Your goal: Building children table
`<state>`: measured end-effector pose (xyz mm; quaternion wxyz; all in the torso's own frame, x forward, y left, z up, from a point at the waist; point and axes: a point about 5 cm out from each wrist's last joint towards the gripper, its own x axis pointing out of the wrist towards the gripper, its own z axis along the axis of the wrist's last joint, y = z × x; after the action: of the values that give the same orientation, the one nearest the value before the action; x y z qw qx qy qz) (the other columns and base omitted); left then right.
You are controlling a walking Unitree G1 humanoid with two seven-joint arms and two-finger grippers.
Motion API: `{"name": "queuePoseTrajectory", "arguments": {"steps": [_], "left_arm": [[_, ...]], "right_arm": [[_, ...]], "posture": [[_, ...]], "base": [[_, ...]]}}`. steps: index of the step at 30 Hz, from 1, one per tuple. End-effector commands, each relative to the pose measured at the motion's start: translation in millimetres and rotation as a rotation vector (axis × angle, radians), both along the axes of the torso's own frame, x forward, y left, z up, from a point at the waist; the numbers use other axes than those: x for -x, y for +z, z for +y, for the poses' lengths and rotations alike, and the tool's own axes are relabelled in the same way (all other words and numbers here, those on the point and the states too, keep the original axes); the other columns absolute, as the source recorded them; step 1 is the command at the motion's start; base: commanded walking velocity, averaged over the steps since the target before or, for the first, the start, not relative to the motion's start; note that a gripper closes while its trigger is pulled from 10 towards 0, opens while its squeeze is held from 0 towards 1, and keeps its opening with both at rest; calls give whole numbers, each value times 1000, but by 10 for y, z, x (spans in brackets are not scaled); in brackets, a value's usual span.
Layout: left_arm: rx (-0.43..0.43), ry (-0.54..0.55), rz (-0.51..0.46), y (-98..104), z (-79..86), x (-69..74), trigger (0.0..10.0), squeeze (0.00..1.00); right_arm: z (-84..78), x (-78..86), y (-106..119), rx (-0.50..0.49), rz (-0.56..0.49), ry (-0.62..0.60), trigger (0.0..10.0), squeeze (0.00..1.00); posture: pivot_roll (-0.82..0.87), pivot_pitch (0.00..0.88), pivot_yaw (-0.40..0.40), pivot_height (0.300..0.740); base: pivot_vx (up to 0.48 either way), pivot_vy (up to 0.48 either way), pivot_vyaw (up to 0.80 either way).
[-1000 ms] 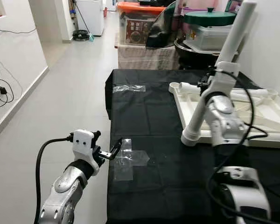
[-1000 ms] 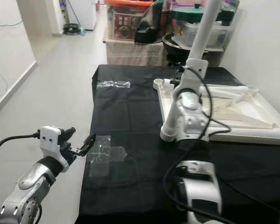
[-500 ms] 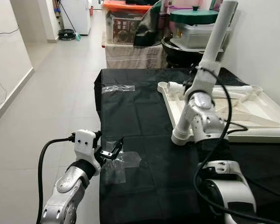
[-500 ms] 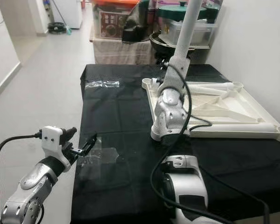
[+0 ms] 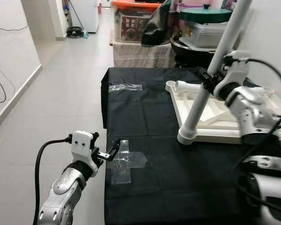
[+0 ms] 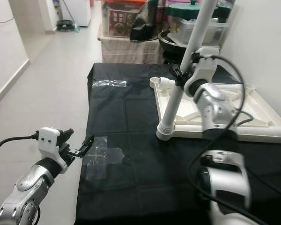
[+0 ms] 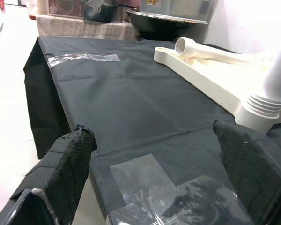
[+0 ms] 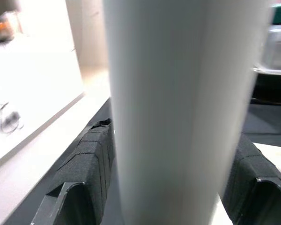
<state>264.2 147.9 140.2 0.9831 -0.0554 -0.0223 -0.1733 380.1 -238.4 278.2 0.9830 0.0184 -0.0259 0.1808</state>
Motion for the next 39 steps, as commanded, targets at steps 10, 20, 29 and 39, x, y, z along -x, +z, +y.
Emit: {"name": "queuePoseTrajectory", "arguments": {"steps": [10,20,29,39], "left_arm": [[-7,-15,-3,18,-9,-14,10000,0],[-15,-12,-8,32,17,-12,10000,0],[-16,-15,-5,26,9,-9,10000,0],[-12,-12,-9,30,-5,-46,10000,0]], "right_arm": [[-87,-49,-198,146,94,184,0,0],[-126,-167,-233,7,85,-115,0,0],[56,95,-711,3,170,-643,0,0],[461,53,-515,0,137,-605,0,0]], "posture": [[78,0,-90,740],[85,0,-91,740],[82,0,-80,740],[78,0,-90,740]], "base": [[0,0,0],[0,0,0],[0,0,0],[0,0,0]]}}
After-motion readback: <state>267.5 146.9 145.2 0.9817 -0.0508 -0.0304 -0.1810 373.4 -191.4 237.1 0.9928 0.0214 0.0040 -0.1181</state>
